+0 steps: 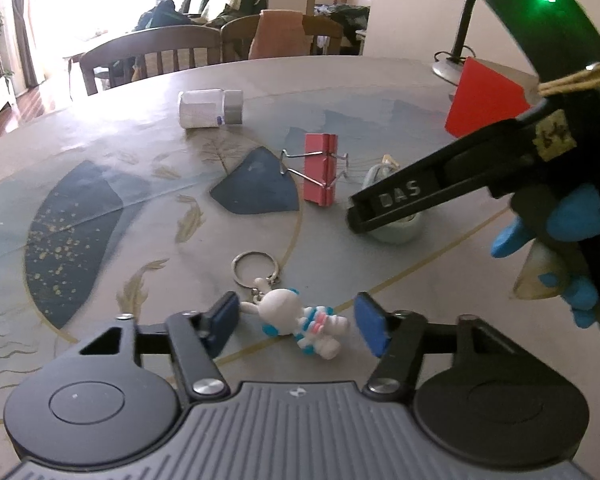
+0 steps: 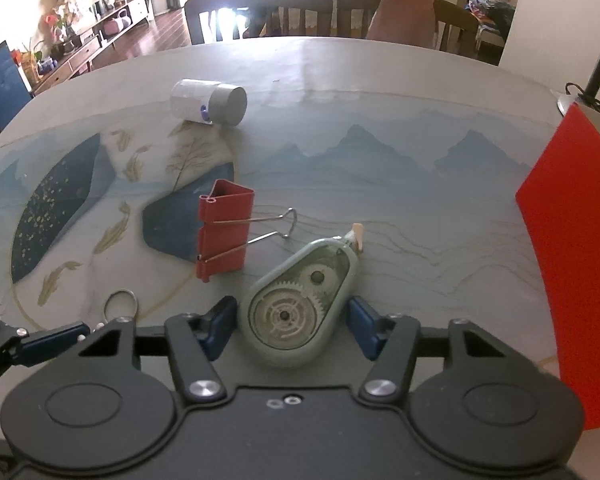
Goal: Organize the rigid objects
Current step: 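Close the left gripper on the white figure keychain while the right grasps the grey correction tape, then carry the white figure keychain and grey correction tape over the red box with both grippers, then open the left gripper to drop the keychain while the right releases the correction tape, then withdraw both grippers from the box back toward the remaining items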
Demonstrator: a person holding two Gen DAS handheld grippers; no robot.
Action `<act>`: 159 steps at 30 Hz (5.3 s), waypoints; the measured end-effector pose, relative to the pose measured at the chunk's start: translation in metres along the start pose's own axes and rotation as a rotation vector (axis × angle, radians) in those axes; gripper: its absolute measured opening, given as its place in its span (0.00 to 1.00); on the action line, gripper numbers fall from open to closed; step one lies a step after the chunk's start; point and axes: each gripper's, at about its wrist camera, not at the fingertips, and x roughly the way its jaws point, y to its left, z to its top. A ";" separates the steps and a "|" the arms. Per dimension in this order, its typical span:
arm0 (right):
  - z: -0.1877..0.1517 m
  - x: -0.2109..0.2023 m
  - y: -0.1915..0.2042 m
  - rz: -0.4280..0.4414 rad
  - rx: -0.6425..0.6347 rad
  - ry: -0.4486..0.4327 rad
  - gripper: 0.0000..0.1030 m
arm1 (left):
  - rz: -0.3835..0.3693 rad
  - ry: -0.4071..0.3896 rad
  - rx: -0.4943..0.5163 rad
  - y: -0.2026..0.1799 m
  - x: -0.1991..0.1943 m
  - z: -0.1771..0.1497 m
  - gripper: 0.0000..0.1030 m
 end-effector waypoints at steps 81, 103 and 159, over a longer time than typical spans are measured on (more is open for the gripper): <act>-0.037 -0.171 -0.321 0.105 0.235 -0.320 0.53 | -0.198 -0.120 0.146 -0.290 0.017 0.240 0.57; -0.032 -0.103 -0.346 0.093 0.112 -0.166 0.53 | -0.102 0.106 0.187 -0.327 0.135 0.242 0.57; -0.027 -0.165 -0.315 0.159 0.071 -0.175 0.79 | -0.122 0.054 0.048 -0.293 0.053 0.228 0.65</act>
